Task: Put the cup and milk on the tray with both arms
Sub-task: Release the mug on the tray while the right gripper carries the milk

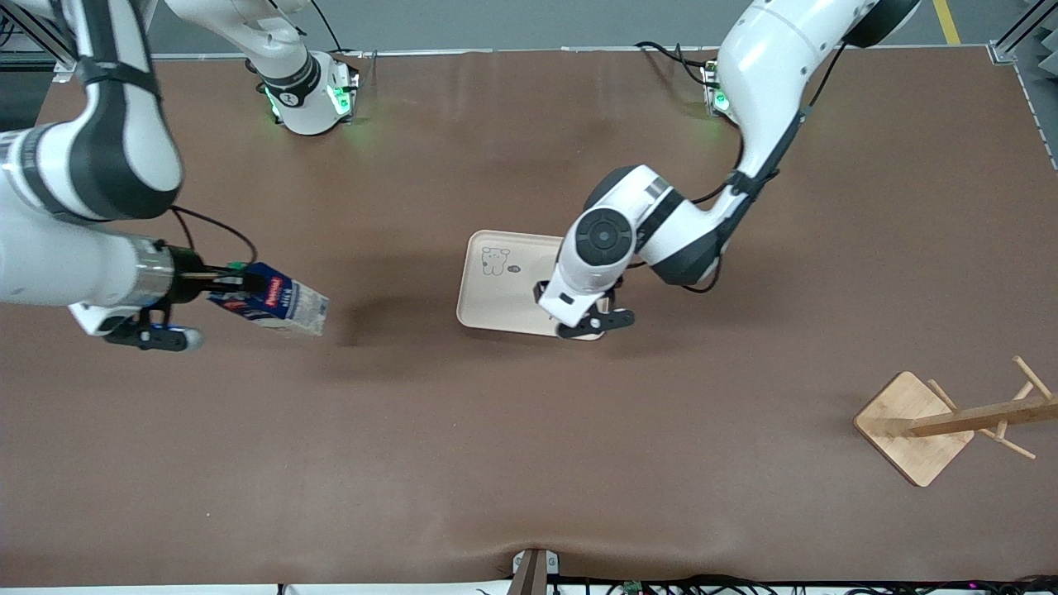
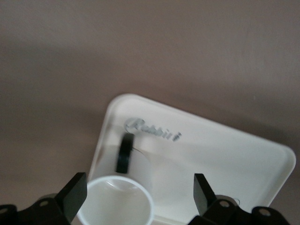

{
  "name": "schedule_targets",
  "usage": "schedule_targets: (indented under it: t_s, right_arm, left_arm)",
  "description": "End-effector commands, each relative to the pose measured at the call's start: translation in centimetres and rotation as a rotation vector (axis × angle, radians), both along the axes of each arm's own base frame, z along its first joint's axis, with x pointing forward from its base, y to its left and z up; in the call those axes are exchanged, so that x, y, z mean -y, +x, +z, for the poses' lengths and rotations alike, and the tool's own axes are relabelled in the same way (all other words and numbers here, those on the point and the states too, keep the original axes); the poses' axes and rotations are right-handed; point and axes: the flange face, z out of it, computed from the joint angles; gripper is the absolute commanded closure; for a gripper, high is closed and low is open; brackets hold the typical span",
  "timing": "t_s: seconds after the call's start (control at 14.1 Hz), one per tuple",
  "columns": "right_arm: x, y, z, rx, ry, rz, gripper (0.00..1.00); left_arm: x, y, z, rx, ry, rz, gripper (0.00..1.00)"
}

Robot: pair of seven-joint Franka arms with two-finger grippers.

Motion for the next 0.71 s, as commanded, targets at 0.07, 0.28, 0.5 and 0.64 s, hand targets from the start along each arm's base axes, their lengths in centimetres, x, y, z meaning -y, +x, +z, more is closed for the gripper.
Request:
schedule_targets:
  t_s: [0.07,0.28,0.5,0.64]
  right_arm:
    - [-10.4,-2.0,0.2,-0.048,0.052,-0.043,1.00]
    - [-16.1,-2.5,-1.6,-0.003,0.039,-0.052,1.00]
    - [-21.4,-4.1,-3.4,0.002,0.003,-0.083,1.00]
    - [-23.3,-4.4,-5.1,0.017,-0.006,-0.095,1.00]
  left_arm:
    - [-11.0,3.8,8.9,0.070,0.124,0.088,0.00]
    - [-19.2,6.0,15.5,0.181,0.182,0.036,0.00]
    - [-25.8,5.9,20.6,0.200,0.196,0.076,0.00]
    - [-27.1,5.1,23.5,0.232,0.194,0.059,0.00]
